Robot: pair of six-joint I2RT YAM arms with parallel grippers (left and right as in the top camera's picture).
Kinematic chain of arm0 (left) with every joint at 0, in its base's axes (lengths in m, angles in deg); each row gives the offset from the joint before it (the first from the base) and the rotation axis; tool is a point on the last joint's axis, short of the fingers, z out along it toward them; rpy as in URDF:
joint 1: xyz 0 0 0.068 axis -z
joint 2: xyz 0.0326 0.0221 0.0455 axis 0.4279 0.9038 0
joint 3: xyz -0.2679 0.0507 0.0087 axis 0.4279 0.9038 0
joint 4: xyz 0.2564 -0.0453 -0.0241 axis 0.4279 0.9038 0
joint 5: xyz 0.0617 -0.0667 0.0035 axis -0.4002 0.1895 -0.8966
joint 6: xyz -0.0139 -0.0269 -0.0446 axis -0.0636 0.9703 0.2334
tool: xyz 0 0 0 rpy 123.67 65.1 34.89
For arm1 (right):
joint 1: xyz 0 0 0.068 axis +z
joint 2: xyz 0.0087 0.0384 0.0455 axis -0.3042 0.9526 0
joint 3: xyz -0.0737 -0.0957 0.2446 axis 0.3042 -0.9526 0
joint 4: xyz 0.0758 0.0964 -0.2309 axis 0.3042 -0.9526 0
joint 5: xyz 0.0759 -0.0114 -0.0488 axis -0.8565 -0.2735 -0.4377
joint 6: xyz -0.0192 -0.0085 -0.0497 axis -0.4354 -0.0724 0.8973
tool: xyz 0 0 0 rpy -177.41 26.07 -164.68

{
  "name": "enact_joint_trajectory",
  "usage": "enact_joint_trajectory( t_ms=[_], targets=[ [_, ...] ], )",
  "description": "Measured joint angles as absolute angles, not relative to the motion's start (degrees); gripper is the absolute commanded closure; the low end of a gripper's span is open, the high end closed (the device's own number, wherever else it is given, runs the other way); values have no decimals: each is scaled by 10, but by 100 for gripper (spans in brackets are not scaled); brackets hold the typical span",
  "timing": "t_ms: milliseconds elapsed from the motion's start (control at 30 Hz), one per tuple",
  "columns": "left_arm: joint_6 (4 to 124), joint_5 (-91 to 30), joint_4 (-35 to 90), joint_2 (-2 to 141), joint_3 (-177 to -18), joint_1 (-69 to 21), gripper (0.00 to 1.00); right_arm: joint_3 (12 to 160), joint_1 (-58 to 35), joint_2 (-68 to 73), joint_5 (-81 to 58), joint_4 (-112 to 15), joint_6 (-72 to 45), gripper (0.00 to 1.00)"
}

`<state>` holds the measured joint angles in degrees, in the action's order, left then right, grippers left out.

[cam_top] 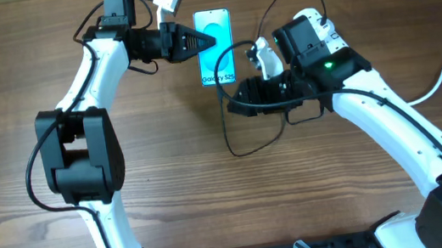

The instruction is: Plug charger to phone and switch on socket

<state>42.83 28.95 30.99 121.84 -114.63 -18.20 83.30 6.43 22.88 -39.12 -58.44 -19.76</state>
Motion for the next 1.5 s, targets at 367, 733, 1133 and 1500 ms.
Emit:
enact_joint_trajectory(
  t_ms=[367,733,1133,1500],
  targets=[
    [493,287,313,1218,-1146,-182,96,833,148,229,-271,-507,-306,55],
    [531,263,314,1218,-1146,-182,96,836,173,229,-179,-498,-338,67],
    [541,256,315,1218,-1146,-182,96,876,173,229,-174,-553,-338,75],
    [543,251,315,1218,-1146,-182,96,876,173,229,-178,-554,-339,82]
  ],
)
